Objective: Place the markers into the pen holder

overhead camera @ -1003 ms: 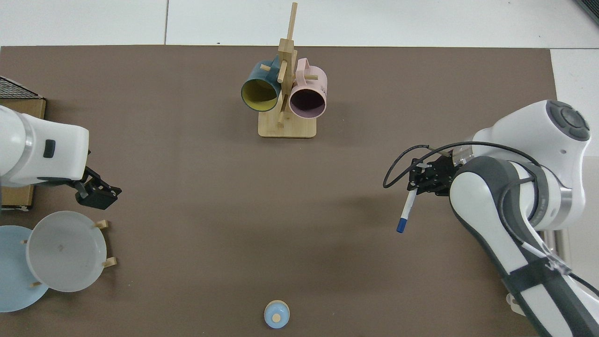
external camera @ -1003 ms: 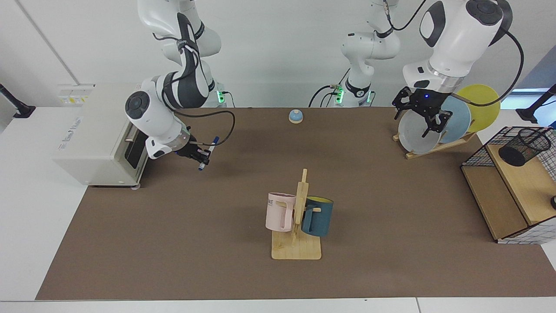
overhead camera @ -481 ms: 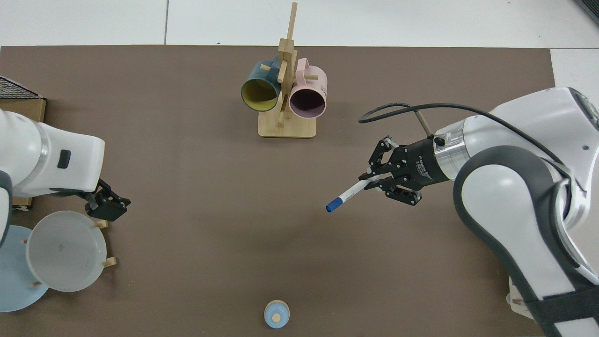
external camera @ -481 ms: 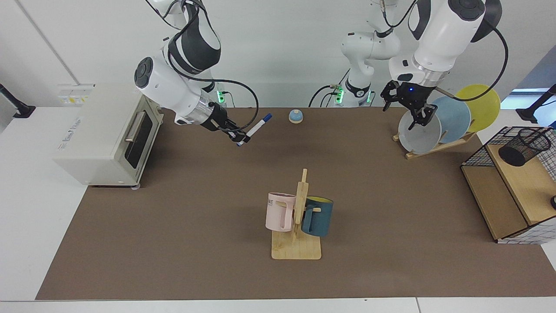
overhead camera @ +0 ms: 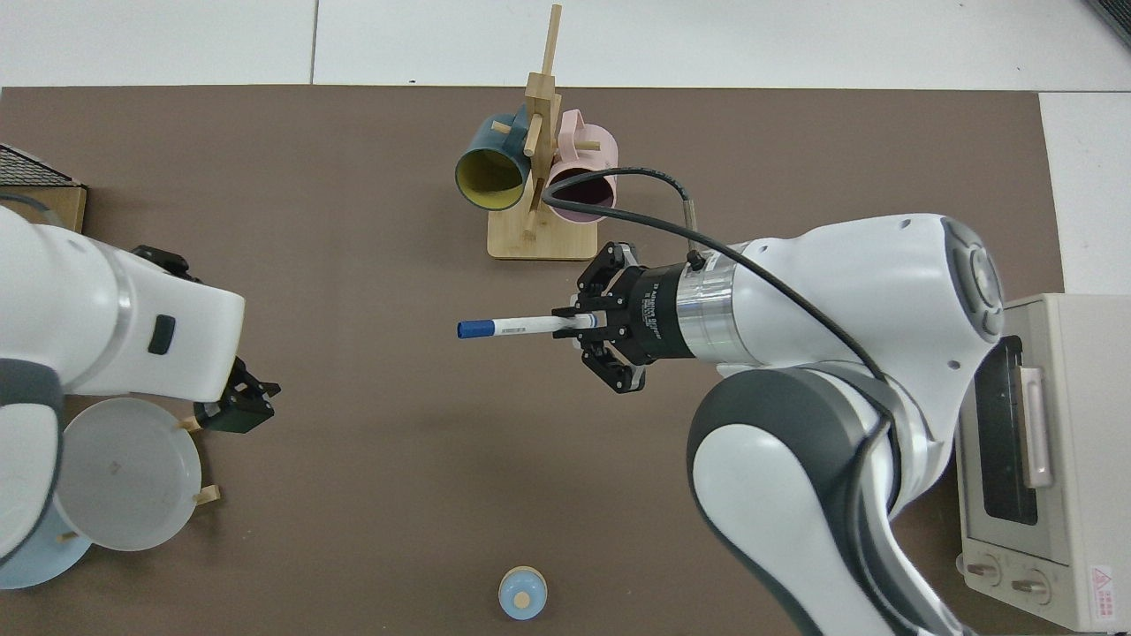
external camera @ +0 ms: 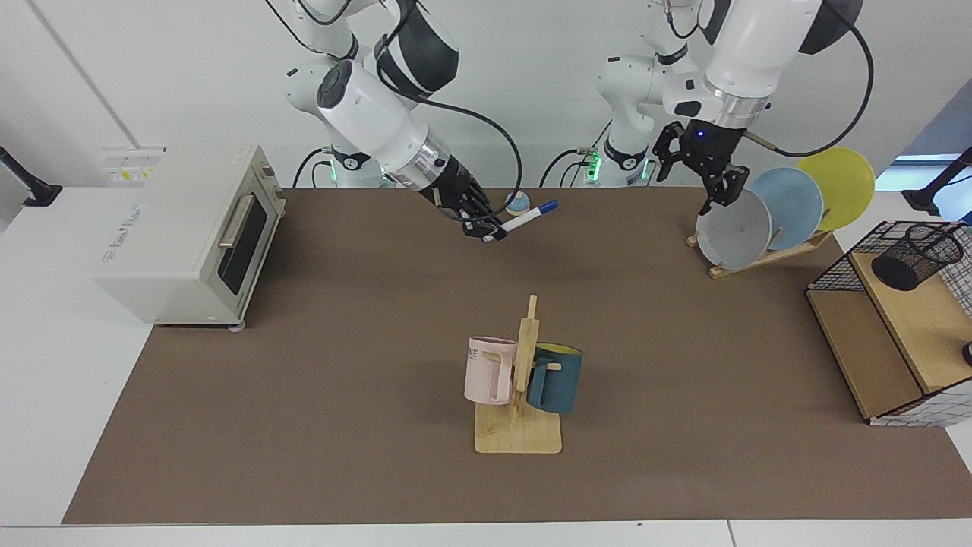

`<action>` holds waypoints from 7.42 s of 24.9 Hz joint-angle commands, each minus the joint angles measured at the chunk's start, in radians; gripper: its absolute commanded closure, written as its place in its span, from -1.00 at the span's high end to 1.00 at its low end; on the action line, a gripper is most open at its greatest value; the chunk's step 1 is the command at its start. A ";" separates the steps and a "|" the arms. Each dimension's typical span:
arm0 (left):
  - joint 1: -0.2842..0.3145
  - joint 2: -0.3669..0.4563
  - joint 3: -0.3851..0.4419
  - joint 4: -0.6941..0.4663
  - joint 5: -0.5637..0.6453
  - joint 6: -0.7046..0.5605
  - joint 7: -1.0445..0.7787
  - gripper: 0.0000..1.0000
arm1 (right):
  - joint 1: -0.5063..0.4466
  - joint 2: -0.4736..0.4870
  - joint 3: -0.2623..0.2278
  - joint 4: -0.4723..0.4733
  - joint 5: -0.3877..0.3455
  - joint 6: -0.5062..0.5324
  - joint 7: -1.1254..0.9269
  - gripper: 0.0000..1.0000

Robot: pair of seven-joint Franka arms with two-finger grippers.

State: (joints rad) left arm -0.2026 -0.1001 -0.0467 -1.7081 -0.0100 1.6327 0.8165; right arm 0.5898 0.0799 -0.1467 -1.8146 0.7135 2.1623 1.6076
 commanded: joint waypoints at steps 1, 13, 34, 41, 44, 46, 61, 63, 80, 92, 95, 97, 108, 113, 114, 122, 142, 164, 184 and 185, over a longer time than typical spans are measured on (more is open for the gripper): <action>-0.027 -0.009 -0.054 -0.004 0.013 0.062 0.093 1.00 | 0.045 0.015 -0.005 0.014 0.017 0.106 0.135 -1.00; -0.044 0.034 -0.099 -0.001 0.018 0.229 0.452 1.00 | 0.084 0.020 -0.004 0.014 0.017 0.162 0.164 -1.00; -0.124 0.071 -0.125 -0.001 0.004 0.245 0.444 -0.98 | 0.108 0.023 -0.004 0.008 -0.003 0.162 0.074 -1.00; -0.123 0.071 -0.125 -0.002 0.004 0.242 0.412 -1.00 | 0.105 0.023 -0.005 0.004 -0.006 0.160 0.066 0.99; -0.118 0.071 -0.125 -0.002 0.004 0.239 0.412 -1.00 | 0.105 0.021 -0.005 0.006 -0.032 0.156 0.034 1.00; -0.112 0.069 -0.124 -0.004 0.004 0.231 0.409 -1.00 | 0.104 0.021 -0.007 0.004 -0.037 0.149 0.005 1.00; 0.138 0.071 -0.104 -0.019 0.102 0.154 0.302 -1.00 | -0.085 -0.029 -0.016 0.001 -0.456 -0.215 -0.705 1.00; 0.147 0.071 -0.104 -0.019 0.165 0.151 0.302 -1.00 | -0.117 -0.031 -0.017 0.000 -0.485 -0.251 -0.819 1.00; 0.359 0.069 -0.099 -0.024 0.355 0.108 0.291 -1.00 | -0.413 -0.144 -0.013 0.000 -0.673 -0.486 -1.514 1.00; 0.479 0.083 -0.085 0.018 0.534 0.095 0.377 -1.00 | -0.416 -0.147 -0.016 0.014 -0.684 -0.467 -1.724 1.00; 0.486 0.108 -0.085 0.059 0.613 0.096 0.409 -1.00 | -0.415 -0.149 -0.014 0.014 -0.681 -0.467 -1.721 1.00; 0.485 0.128 -0.085 0.094 0.669 0.087 0.426 -1.00 | -0.415 -0.149 -0.016 0.014 -0.680 -0.467 -1.715 1.00; 0.555 0.207 -0.079 0.191 0.814 0.254 0.636 -1.00 | -0.416 -0.149 -0.017 0.014 -0.720 -0.421 -1.701 1.00; 0.583 0.214 -0.082 0.191 0.876 0.343 0.733 -1.00 | -0.412 -0.150 -0.017 0.014 -0.741 -0.401 -1.703 1.00; 0.582 0.218 -0.082 0.191 0.893 0.354 0.746 -1.00 | -0.412 -0.152 -0.017 0.014 -0.750 -0.401 -1.701 1.00; 0.586 0.226 -0.081 0.170 0.949 0.332 0.814 -1.00 | -0.416 -0.155 -0.014 0.014 -0.746 -0.401 -1.700 1.00; 0.569 0.279 -0.084 0.099 1.070 0.199 0.813 -1.00 | -0.418 -0.160 -0.017 0.014 -0.737 -0.404 -1.703 1.00; 0.525 0.295 -0.096 0.130 0.926 0.138 0.721 1.00 | -0.418 -0.161 -0.019 0.012 -0.737 -0.420 -1.703 1.00; 0.551 0.283 -0.091 0.111 0.294 -0.020 0.291 1.00 | -0.415 -0.161 -0.016 0.012 -0.737 -0.409 -1.704 1.00; 0.549 0.280 -0.093 0.105 0.291 -0.025 0.262 1.00 | -0.416 -0.161 -0.016 0.014 -0.737 -0.407 -1.704 1.00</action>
State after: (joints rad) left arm 0.3356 0.1953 -0.1407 -1.5866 0.3651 1.6334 1.2005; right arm 0.1813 -0.0722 -0.1665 -1.7995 -0.0224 1.7488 -0.0843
